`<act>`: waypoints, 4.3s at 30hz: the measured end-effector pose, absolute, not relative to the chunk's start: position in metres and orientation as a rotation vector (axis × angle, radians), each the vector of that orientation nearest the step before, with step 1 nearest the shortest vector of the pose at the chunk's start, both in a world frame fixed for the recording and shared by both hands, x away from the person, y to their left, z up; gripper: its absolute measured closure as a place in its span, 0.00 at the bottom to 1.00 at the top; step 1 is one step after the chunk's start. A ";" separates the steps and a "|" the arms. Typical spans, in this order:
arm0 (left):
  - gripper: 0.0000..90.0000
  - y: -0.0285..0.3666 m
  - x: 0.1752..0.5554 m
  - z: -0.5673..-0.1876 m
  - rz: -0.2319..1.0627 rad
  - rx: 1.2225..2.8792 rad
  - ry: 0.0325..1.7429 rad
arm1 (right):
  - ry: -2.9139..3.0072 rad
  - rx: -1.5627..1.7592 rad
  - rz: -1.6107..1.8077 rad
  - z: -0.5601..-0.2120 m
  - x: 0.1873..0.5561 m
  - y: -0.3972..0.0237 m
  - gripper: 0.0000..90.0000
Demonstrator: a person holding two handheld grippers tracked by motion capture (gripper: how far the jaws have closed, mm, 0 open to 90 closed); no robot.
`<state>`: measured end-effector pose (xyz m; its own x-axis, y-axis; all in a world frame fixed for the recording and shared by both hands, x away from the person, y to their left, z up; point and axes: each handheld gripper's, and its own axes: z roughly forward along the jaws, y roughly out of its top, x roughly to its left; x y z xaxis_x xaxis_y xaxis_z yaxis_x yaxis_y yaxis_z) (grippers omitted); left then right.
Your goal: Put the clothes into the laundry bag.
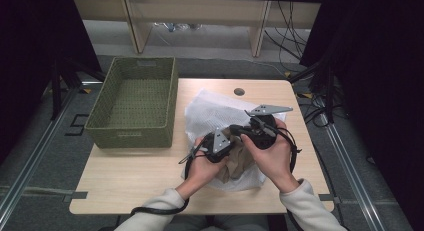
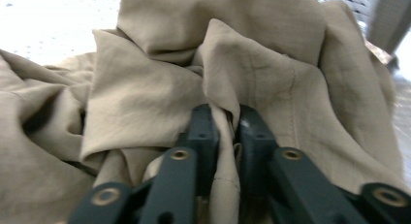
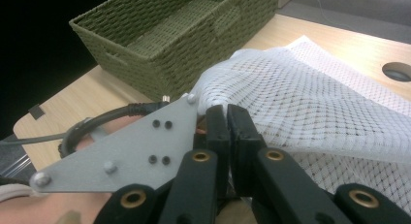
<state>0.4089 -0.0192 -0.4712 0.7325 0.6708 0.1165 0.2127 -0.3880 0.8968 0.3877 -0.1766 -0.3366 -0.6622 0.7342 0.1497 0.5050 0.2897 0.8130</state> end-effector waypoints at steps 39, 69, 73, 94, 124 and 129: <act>0.79 -0.025 0.384 -0.487 0.477 2.108 0.550 | 2.333 1.138 1.298 -0.338 0.387 -0.172 0.99; 0.92 -0.039 0.383 -0.482 0.522 2.157 0.448 | 2.333 1.140 1.289 -0.337 0.385 -0.173 0.99; 0.93 -0.029 0.384 -0.466 0.569 2.063 0.505 | 2.322 1.128 1.308 -0.333 0.384 -0.175 0.99; 0.93 0.004 0.375 -0.408 0.733 1.826 0.585 | 2.253 1.029 1.396 -0.311 0.362 -0.171 0.99; 0.92 0.011 0.371 -0.386 0.814 1.822 0.558 | 2.210 0.984 1.437 -0.305 0.359 -0.173 0.99; 0.91 0.000 0.390 -0.412 0.794 1.898 0.578 | 2.232 1.057 1.406 -0.316 0.370 -0.173 1.00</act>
<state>0.3896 0.0002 -0.4119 0.6751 0.6830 0.2787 0.0555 -0.4237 0.9041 0.3701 -0.1732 -0.3161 -0.6852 0.7170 0.1281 0.4251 0.2508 0.8697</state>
